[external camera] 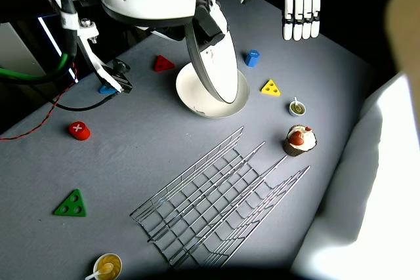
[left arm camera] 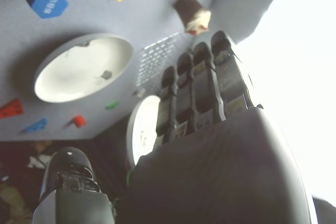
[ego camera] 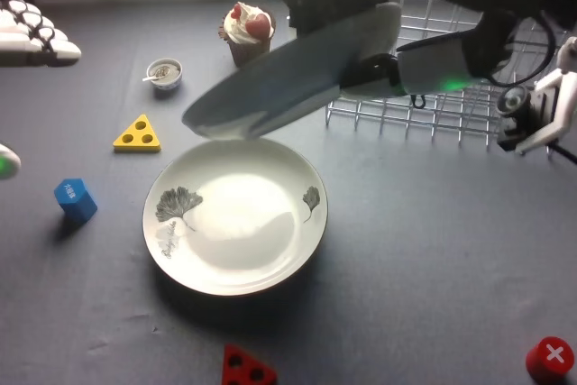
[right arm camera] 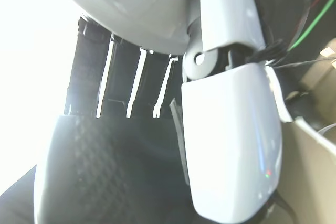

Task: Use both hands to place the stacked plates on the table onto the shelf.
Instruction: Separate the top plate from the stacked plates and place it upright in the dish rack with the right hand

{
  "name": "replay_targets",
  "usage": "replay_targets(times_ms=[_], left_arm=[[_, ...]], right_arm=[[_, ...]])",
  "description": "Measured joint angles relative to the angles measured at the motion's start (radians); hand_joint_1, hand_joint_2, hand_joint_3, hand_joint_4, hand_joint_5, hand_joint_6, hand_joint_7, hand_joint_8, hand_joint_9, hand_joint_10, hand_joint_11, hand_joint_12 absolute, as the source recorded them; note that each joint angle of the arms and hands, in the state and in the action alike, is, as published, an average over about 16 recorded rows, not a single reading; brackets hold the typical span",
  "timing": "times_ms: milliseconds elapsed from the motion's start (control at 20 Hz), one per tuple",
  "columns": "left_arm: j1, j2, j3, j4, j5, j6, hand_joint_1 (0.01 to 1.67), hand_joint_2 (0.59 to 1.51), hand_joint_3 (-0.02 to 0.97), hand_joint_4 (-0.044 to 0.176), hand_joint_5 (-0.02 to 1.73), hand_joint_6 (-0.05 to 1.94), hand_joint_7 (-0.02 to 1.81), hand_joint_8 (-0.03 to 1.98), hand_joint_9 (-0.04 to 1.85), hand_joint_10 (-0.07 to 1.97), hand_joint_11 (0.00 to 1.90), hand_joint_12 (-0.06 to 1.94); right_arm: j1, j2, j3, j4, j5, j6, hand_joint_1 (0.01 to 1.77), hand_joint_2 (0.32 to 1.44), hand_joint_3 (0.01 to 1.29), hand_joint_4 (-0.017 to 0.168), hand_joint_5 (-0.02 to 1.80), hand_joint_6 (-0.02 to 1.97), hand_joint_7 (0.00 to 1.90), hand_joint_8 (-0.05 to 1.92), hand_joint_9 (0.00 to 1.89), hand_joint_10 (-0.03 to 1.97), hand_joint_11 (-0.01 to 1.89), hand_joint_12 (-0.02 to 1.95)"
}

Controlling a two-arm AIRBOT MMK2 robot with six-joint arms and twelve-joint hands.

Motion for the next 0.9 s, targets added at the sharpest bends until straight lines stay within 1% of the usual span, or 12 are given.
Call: replay_targets(times_ms=[100, 550, 900], left_arm=[[0.001, 0.0, 0.002, -0.004, 0.0, 0.0, 0.05, 0.98, -0.006, 0.001, 0.14, 0.0, 0.16, 0.01, 0.14, 0.01, 0.13, 0.01], [-0.004, -0.007, 0.016, 0.026, -0.001, 0.0, 0.04, 0.979, -0.006, 0.001, 0.14, 0.0, 0.17, 0.01, 0.16, 0.01, 0.14, 0.01], [-0.007, -0.012, 0.024, 0.059, -0.003, 0.0, 0.03, 0.979, -0.006, 0.001, 0.14, 0.0, 0.19, 0.01, 0.18, 0.01, 0.16, 0.01]], right_arm=[[0.015, 0.013, 0.003, 0.041, -0.01, 0.022, 1.46, 0.91, 0.01, -0.008, 1.01, 0.79, 1.23, 0.3, 1.22, 0.55, 1.02, 1.26], [0.058, 0.053, 0.061, 0.177, -0.066, 0.149, 1.47, 0.92, 0.01, -0.008, 0.98, 0.81, 1.19, 0.38, 1.21, 0.57, 1.03, 1.27], [0.075, 0.067, 0.121, 0.228, -0.118, 0.241, 1.49, 0.92, 0.01, -0.008, 0.97, 0.82, 1.18, 0.4, 1.23, 0.53, 1.02, 1.31]])
